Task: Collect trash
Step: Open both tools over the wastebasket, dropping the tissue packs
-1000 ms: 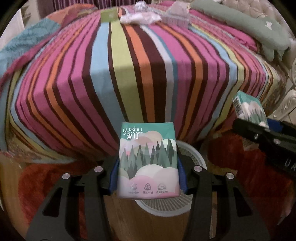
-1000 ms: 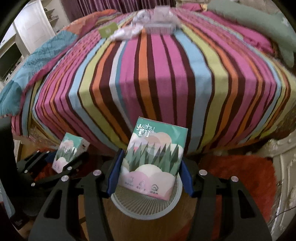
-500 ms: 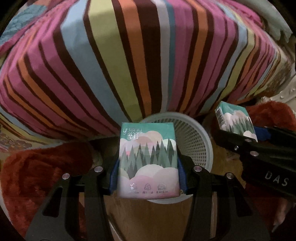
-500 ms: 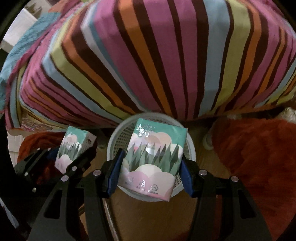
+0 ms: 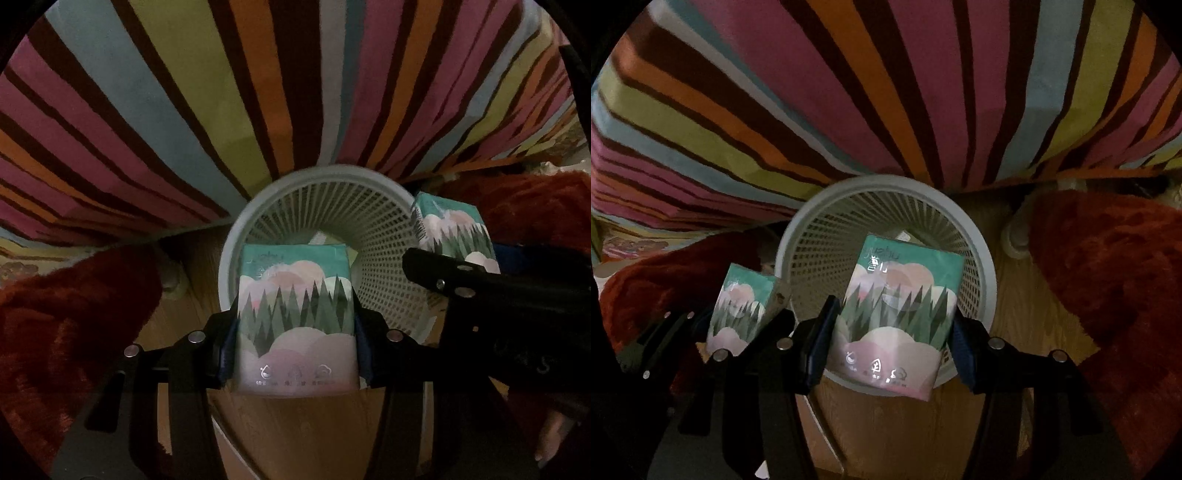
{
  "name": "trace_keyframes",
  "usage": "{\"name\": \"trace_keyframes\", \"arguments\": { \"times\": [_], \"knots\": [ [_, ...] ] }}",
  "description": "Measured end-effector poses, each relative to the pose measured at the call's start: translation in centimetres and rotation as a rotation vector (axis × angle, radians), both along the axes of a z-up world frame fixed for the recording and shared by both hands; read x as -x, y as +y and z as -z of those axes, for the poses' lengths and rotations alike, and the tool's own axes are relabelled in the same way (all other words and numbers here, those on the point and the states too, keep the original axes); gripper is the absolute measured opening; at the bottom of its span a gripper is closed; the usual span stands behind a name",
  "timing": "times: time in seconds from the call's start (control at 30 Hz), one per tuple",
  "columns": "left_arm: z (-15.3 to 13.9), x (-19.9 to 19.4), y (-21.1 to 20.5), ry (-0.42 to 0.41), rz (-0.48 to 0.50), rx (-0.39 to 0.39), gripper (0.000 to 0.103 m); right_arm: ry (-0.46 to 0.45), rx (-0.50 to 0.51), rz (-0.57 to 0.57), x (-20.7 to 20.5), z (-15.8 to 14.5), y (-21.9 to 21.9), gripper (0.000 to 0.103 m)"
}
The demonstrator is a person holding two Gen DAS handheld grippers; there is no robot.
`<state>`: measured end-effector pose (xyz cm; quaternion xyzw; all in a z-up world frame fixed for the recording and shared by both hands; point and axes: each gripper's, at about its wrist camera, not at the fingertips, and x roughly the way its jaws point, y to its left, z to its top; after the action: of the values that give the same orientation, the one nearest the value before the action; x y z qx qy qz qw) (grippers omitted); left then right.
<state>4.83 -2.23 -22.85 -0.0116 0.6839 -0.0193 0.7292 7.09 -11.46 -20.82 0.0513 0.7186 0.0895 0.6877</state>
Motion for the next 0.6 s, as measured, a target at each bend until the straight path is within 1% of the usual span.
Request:
{"name": "trace_keyframes", "arguments": {
  "times": [0.2,0.27,0.3,0.33,0.37,0.47,0.6],
  "knots": [
    [1.4,-0.3,0.0,0.045,-0.003,0.006,0.05,0.043,-0.004,0.007,-0.2,1.3,0.3,0.054],
    [1.9,-0.4,0.2,0.065,-0.007,0.009,0.053,0.054,-0.016,0.015,-0.2,1.7,0.2,0.056],
    [2.4,-0.5,0.2,0.081,-0.011,0.006,0.057,0.069,-0.024,0.023,-0.3,2.0,0.1,0.064],
    [2.8,-0.5,0.2,0.095,-0.014,-0.003,0.076,0.084,-0.028,0.031,-0.2,2.2,-0.1,0.072],
    [3.1,-0.6,0.3,0.101,-0.016,-0.006,0.081,0.098,-0.031,0.049,-0.1,2.6,-0.4,0.081],
    [3.5,-0.4,0.5,0.116,-0.026,0.017,0.081,0.111,-0.038,0.094,-0.2,2.7,-1.2,0.082],
    [3.4,-0.6,0.4,0.113,-0.028,0.011,0.081,0.111,-0.035,0.124,-0.2,2.6,-1.7,0.082]
  ]
}}
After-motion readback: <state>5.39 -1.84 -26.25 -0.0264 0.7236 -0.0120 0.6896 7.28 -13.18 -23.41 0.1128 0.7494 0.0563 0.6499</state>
